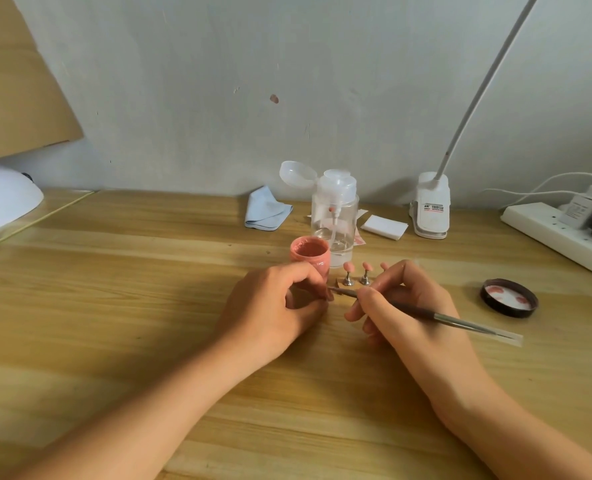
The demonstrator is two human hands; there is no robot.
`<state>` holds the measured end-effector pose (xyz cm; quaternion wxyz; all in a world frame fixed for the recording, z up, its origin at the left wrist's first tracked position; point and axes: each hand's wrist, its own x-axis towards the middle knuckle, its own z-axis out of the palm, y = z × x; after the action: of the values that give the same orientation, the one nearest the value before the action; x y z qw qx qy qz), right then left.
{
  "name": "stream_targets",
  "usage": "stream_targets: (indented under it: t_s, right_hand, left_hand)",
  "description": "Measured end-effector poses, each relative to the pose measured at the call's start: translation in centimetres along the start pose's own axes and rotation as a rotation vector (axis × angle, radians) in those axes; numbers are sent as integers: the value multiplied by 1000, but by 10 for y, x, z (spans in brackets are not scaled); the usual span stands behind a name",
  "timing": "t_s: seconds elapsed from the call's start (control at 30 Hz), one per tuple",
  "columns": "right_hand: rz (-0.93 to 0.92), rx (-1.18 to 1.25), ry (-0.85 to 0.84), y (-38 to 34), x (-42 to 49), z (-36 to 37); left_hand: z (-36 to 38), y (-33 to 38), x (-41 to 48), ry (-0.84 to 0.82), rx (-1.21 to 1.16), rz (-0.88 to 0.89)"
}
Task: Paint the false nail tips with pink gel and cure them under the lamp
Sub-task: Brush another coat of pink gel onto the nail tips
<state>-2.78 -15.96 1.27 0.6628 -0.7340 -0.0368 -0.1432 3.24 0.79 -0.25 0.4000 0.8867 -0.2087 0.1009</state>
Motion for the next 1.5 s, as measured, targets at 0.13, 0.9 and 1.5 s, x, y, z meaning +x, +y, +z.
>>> stream_targets:
  t_s: [0.13,0.9,1.5]
  right_hand:
    - [-16,-25,3,-2,0,1]
    - [-23,-107,14,-2,1,4]
    - [-30,-142,32,2,3,4]
  left_hand:
    - [0,1,-1,6,5,4]
    - [-1,2,-1,14,27,25]
    - [0,-2,0,6,10,15]
